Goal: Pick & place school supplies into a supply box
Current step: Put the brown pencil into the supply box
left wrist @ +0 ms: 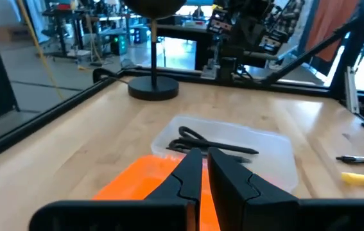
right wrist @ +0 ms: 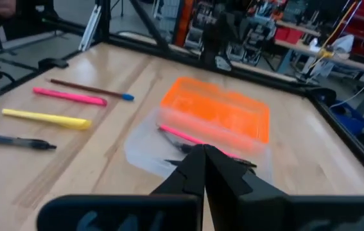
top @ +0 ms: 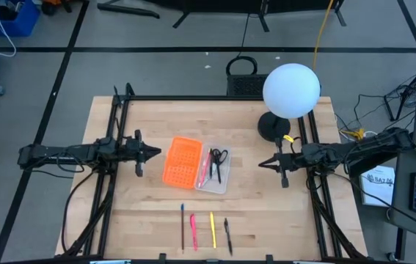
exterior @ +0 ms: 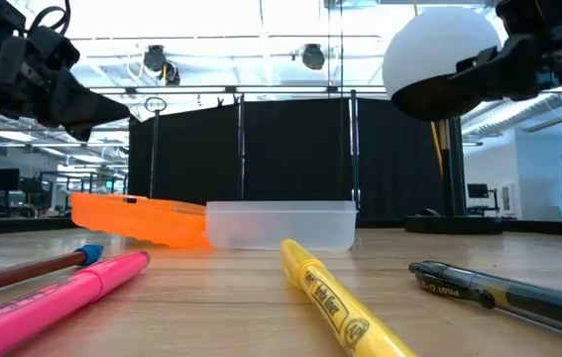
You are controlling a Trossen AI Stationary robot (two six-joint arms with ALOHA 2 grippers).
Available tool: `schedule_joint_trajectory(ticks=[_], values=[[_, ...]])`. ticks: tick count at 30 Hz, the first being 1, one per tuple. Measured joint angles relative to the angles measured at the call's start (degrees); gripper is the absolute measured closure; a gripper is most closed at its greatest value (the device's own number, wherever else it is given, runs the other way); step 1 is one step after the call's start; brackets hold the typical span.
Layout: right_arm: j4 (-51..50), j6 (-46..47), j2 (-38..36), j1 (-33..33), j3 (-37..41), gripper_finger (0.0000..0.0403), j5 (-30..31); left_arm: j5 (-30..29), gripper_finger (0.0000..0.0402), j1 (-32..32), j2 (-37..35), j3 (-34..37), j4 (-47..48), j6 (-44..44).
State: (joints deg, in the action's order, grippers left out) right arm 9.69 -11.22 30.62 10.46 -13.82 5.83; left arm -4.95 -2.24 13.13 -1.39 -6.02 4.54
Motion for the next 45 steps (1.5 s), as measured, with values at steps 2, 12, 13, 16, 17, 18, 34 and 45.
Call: schedule_joint_trajectory(ticks=[2,12,13,16,17,18,34,45], values=[[0.08,0.02,-0.71,0.0,1.26,0.0402,0.01,-1.33,0.0371,0.0,-0.02,0.0,-0.16,0.11],[9.17,-3.04,-1.13,0.0,6.41,0.0403,-0.05,-6.4,0.0391,1.56,0.49,-5.18,0.58,3.55],[9.41,-3.27,-1.13,0.0,6.55,0.0403,-0.08,-7.17,0.0395,2.44,1.28,-7.43,2.08,3.56],[9.32,-2.96,-1.13,0.0,6.82,0.0403,-0.12,-14.3,0.0396,5.86,5.86,-15.69,10.62,3.32],[9.31,-2.7,-1.13,0.0,6.82,0.0403,-0.12,-17.74,0.0397,7.1,8.07,-19.03,14.15,3.59],[9.31,-2.51,-1.13,0.0,6.82,0.0403,-0.12,-20.97,0.0397,8.32,10.54,-22.45,17.53,4.36],[1.97,0.54,-16.14,0.04,6.82,0.0403,-7.45,-50.73,0.04,25.85,42.81,-57.86,44.01,23.35],[-0.11,-1.03,-19.08,0.04,6.79,0.0403,-7.44,-45.94,0.0401,28.63,63.63,-69.9,54.05,53.11]])
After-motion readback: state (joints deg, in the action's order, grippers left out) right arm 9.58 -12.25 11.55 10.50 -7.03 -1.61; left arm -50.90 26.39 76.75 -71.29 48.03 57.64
